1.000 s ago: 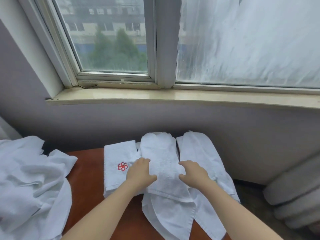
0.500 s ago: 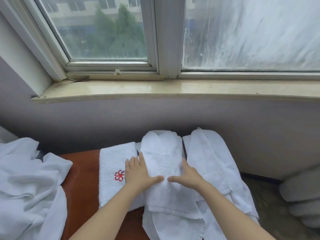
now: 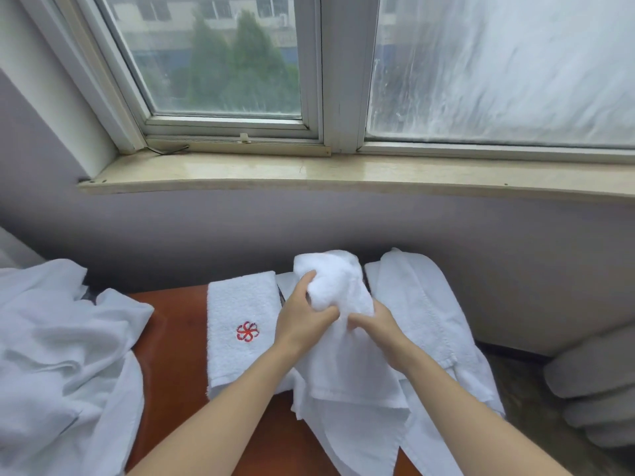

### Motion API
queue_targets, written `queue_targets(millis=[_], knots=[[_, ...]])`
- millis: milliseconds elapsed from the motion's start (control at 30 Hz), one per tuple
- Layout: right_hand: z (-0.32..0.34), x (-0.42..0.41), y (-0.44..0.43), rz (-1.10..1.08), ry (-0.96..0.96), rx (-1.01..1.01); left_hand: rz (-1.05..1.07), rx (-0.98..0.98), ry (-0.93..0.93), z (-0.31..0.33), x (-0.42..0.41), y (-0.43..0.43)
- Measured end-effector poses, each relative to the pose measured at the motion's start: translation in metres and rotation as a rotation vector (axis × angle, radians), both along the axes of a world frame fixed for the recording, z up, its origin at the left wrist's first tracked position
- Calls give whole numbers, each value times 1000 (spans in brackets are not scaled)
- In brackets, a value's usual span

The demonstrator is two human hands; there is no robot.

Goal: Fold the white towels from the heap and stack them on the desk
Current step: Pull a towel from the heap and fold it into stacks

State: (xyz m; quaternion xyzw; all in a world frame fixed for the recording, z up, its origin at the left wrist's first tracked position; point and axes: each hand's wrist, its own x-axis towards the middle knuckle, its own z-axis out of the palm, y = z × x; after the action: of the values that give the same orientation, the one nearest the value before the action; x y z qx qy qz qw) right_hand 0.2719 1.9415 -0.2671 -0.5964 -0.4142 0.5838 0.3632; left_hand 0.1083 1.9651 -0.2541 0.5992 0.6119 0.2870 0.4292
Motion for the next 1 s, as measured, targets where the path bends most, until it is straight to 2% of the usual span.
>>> queue_targets(millis=[167,367,533,1000], knots=[[55,-15,-12,-60,123,92,118,163,-284,55,-5,-17],[122,-74,-36,-26,158,276,240,419,-456,111,-54,-54],[158,-145,-57,70,195,357,329,542,-471,141,-122,-85],[186,-414,-103,427,298,333,654,729,-404,179,-379,-179]])
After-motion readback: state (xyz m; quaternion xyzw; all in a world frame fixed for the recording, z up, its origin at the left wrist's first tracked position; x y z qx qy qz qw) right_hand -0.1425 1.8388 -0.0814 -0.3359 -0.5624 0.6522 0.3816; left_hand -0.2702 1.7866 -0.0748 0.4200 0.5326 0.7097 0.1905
